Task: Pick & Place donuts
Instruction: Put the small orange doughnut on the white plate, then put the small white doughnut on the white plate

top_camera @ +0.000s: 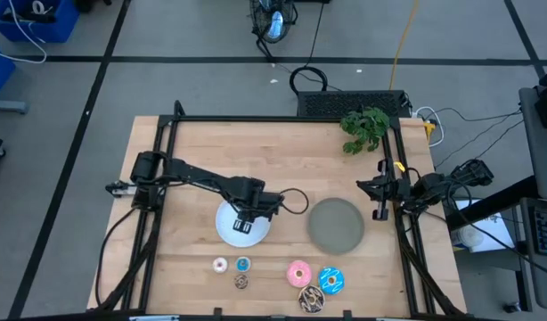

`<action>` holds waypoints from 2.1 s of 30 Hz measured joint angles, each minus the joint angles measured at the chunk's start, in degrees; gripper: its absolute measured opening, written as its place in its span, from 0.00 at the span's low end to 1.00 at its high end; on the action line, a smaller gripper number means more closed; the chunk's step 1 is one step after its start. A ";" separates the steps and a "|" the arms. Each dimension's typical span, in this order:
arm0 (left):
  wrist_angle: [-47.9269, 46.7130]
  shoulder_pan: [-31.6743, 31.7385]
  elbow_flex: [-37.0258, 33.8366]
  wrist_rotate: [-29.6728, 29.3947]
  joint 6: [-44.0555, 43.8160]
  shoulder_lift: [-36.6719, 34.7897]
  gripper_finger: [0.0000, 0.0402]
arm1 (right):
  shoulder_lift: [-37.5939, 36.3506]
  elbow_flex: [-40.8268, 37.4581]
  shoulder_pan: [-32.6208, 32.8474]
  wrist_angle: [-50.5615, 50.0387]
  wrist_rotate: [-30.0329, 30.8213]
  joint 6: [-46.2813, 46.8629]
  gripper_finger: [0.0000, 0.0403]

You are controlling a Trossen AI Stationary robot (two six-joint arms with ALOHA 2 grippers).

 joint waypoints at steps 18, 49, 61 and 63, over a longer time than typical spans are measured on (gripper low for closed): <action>-5.72 -1.49 5.07 -5.01 -4.95 -0.32 0.86 | 0.00 0.07 0.00 0.10 -0.04 0.02 0.00; -28.87 -34.92 14.97 -8.68 -56.65 -7.50 0.47 | 0.85 0.04 0.00 -1.39 -0.15 2.64 0.00; -24.33 -34.19 14.14 -9.12 -55.02 -7.61 0.33 | 0.85 0.04 0.00 -2.61 -0.07 2.57 0.00; -24.39 -33.98 14.14 -9.08 -55.23 -7.61 0.32 | 0.85 0.04 0.00 -2.61 -0.07 2.25 0.00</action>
